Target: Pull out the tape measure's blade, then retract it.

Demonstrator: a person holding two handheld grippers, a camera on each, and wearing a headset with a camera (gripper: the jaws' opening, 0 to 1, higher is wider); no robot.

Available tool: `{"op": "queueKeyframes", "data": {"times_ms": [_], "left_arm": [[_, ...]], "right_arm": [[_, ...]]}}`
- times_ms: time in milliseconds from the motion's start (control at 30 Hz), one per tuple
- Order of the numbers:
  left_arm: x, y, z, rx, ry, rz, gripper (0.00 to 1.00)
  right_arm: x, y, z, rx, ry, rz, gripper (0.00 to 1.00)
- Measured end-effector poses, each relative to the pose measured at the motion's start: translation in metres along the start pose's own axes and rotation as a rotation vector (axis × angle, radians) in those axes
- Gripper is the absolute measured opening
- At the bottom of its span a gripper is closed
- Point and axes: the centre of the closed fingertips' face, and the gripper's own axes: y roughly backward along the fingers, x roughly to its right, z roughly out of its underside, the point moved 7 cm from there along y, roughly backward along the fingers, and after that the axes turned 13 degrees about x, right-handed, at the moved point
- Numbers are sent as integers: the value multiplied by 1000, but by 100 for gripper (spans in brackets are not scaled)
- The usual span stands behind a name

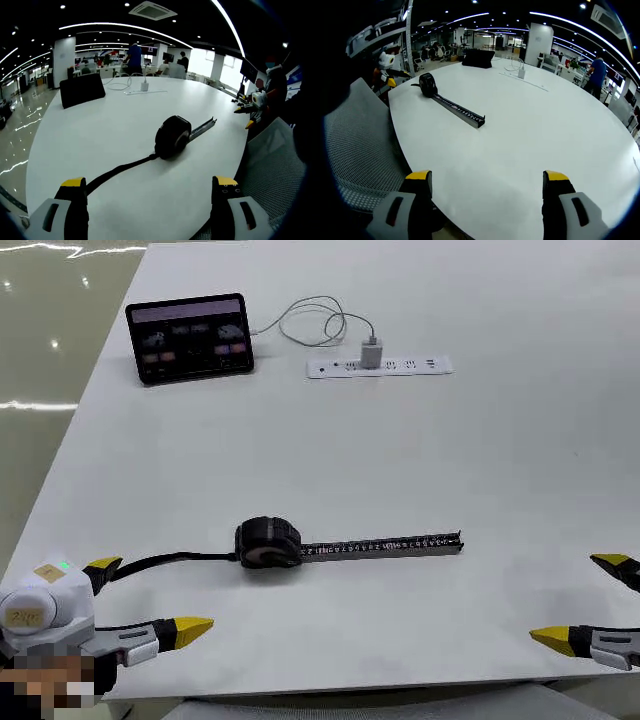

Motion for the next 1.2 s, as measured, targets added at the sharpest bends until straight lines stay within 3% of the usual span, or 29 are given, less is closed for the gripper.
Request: {"op": "queueKeyframes", "data": {"times_ms": [267,467,600,933,1200], "left_arm": [[2,2,-7,-5,2,-2,100],[4,-3,-13,3,-43,-1,100],[5,-5,-12,-14,-70,12,100],[5,0,-13,-13,-49,5,100],[4,-2,-9,-15,-50,2,100]], "right_arm": [[0,5,0,-24,-3,-17,100],[-1,7,0,-25,-2,-24,100],[-1,9,-2,-16,-4,-15,100],[1,9,-5,-22,26,-32,100],[8,8,-9,-17,31,-31,100]]}}
